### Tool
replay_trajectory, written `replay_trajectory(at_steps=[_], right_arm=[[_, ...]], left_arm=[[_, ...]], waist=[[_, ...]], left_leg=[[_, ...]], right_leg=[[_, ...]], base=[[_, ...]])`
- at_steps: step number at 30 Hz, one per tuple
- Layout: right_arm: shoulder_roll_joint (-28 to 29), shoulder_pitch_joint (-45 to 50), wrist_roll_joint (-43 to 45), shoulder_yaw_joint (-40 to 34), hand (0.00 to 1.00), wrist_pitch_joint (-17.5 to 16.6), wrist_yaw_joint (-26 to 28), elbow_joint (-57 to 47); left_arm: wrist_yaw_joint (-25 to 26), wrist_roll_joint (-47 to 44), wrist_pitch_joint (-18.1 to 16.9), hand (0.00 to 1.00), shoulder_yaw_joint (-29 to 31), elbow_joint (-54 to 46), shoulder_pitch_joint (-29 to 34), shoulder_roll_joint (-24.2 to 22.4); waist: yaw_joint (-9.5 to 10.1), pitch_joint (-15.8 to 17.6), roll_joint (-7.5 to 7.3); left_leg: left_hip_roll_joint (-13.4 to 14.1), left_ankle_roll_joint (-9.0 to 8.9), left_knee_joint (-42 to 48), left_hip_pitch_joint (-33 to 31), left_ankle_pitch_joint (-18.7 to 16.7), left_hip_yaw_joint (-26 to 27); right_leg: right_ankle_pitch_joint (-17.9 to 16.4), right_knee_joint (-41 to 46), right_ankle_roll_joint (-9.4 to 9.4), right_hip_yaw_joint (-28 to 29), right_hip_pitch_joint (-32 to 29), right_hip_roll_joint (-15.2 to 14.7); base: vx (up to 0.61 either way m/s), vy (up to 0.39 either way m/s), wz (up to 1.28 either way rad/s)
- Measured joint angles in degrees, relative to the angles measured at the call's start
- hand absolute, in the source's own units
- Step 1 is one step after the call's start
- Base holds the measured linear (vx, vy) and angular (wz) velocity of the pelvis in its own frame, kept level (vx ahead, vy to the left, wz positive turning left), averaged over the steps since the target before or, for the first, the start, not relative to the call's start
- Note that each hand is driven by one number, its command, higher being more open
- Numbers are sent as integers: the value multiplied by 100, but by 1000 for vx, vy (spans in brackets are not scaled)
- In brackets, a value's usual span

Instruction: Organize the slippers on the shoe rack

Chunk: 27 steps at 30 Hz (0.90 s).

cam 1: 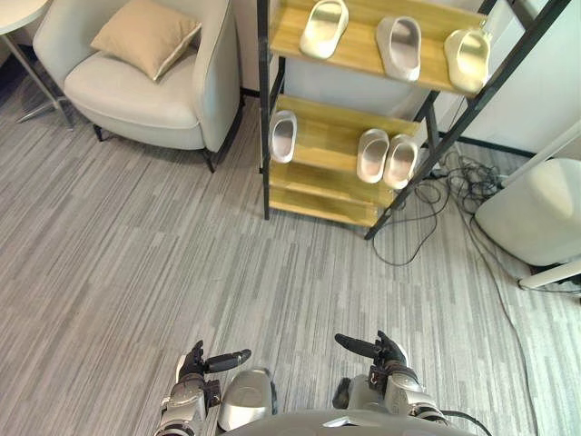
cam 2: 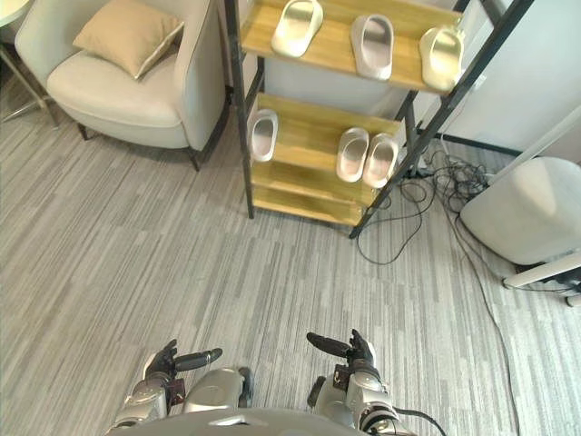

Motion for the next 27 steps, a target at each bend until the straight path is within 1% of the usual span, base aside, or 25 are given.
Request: replay_trajectory(at_steps=[1,2,3,4,5,6,7,8,9,10,11,12,13,14,15,16,17,18,19,20,21,22,25,26,27], right_arm=[[-1,-28,-1,0,100,0,6,0],[-6,-75,-1,0,100,8,11,0],[-7,-86,0,2,100,5,17,-1],[-11,-56,-1,0,100,15,21,8],[-21,-25,-7,0,100,14,21,13],[-101,-56,-14,-2,100,12,25,53],[-152,-47,-15,-12,100,18,22,66],[-171,-48,-15,-19,100,2,21,62],[-171,-36,-19,-48,100,-5,24,67],[-144,13,-23,-123,100,14,25,69],[-120,84,-19,-126,100,14,14,41],[-129,109,-10,-114,100,33,10,19],[-131,116,-10,-115,100,33,8,17],[-109,146,7,-117,100,46,-2,25],[-83,157,17,-131,100,68,-23,64],[-83,162,17,-131,100,69,-30,81],[-89,155,18,-134,100,79,-43,108],[-84,147,17,-135,100,81,-61,113],[-85,148,16,-138,100,81,-78,123],[-87,155,15,-134,100,83,-91,185],[-37,178,16,-117,100,88,-90,188],[-9,197,16,-121,100,107,-80,202],[6,176,12,-122,100,101,-70,187],[8,176,1,-121,100,97,-52,185],[3,176,-3,-116,100,84,-33,180]], left_arm=[[1,0,-2,100,0,-1,-12,-19],[0,1,-9,100,-5,0,-27,-47],[-2,5,-1,100,-4,16,-25,-46],[1,12,-2,100,-4,57,-20,-26],[2,22,-2,100,-1,62,-7,-21],[2,44,-10,100,5,108,-22,-51],[7,60,-21,100,32,114,12,-158],[6,69,-21,100,31,122,19,-172],[-6,97,-9,100,54,162,22,-169],[-4,137,-6,100,140,158,35,-186],[-5,174,-1,100,343,122,60,-257],[-4,174,2,100,475,66,95,-305],[-3,173,0,100,488,38,112,-309],[-5,153,-3,100,486,-4,123,-274],[-21,66,-32,100,463,-116,133,-279],[-21,55,-34,100,445,-161,122,-273],[-18,56,-26,100,429,-190,82,-271],[-15,54,-21,100,430,-184,63,-283],[-5,53,-11,100,430,-172,56,-285],[3,53,-10,100,437,-159,99,-277],[0,53,-5,100,444,-138,99,-232],[3,55,-10,100,418,-118,65,-203],[3,60,10,100,417,4,54,-181],[-1,66,10,100,390,42,68,-168],[-5,70,13,100,344,70,70,-150]], waist=[[-23,6,10],[-28,26,43],[-29,38,60],[-29,19,14],[-42,-6,-31],[-27,17,114],[-23,-9,228],[-43,4,267],[-52,-16,306],[-52,-28,350],[-35,0,454],[-1,24,526],[30,28,539],[52,37,498],[112,55,409],[133,53,388],[159,67,370],[164,81,355],[165,87,347],[239,93,280],[263,72,195],[250,44,133],[263,36,121],[271,22,113],[272,16,119]], left_leg=[[27,-11,-35,38,-6,-26],[104,-88,-103,154,-51,-73],[165,-225,-116,269,-135,-152],[142,-439,-122,426,-293,-232],[131,-519,-122,517,-375,-333],[246,-596,-123,631,-438,-366],[366,-602,-63,625,-434,-434],[419,-611,61,617,-440,-496],[554,-633,653,386,-453,-642],[708,-662,1450,75,-442,-728],[977,-772,2645,-404,-269,-827],[1227,-749,3509,-782,-180,-824],[1319,-752,3913,-993,-199,-788],[1350,-757,4262,-1338,-235,-753],[1241,-758,3948,-1648,-395,-586],[1166,-764,3637,-1710,-450,-529],[954,-757,2722,-1791,-502,-478],[746,-770,1964,-1796,-468,-487],[567,-736,1252,-1778,-174,-526],[391,-532,797,-1527,377,-501],[293,-481,626,-1403,456,-440],[203,-346,712,-1399,371,-364],[150,-275,900,-1201,187,-227],[149,-237,896,-1045,127,-125],[158,-238,878,-937,57,-106]], right_leg=[[30,-330,-20,-1,-68,71],[268,-1141,-122,18,-167,248],[647,-1818,-125,52,-195,366],[1396,-2340,-208,100,-156,392],[1891,-2325,-335,166,-85,376],[1770,-2176,-529,120,-38,482],[1460,-1975,-574,136,-56,561],[1313,-1887,-571,89,-50,584],[1167,-1927,-617,-18,85,680],[1098,-2054,-649,-96,270,800],[1009,-2196,-702,-191,578,997],[942,-2291,-751,-239,799,1154],[894,-2325,-775,-248,903,1216],[800,-2423,-813,-267,1089,1259],[831,-2633,-749,-262,1306,1257],[844,-2720,-729,-256,1378,1252],[858,-2863,-696,-234,1493,1220],[849,-2922,-659,-193,1542,1166],[815,-2933,-574,-138,1571,1108],[783,-2920,-451,48,1617,1020],[788,-2983,-401,108,1628,942],[874,-3185,-272,231,1711,869],[879,-3243,-262,390,1949,775],[861,-3085,-230,494,1961,726],[808,-2831,-146,554,1906,697]], base=[[266,-101,28],[372,-157,30],[536,-245,42],[485,-235,45],[424,-215,34],[390,-226,18],[379,-222,8],[350,-256,19],[290,-212,24],[346,-275,32],[313,-243,24],[289,-216,16],[261,-147,10],[267,-95,5],[273,-80,4],[287,-35,-2],[291,39,-7],[353,126,-12],[376,205,-38],[330,185,-36],[401,172,-32],[311,106,-9],[235,84,-27],[245,103,-51],[160,69,-46]])
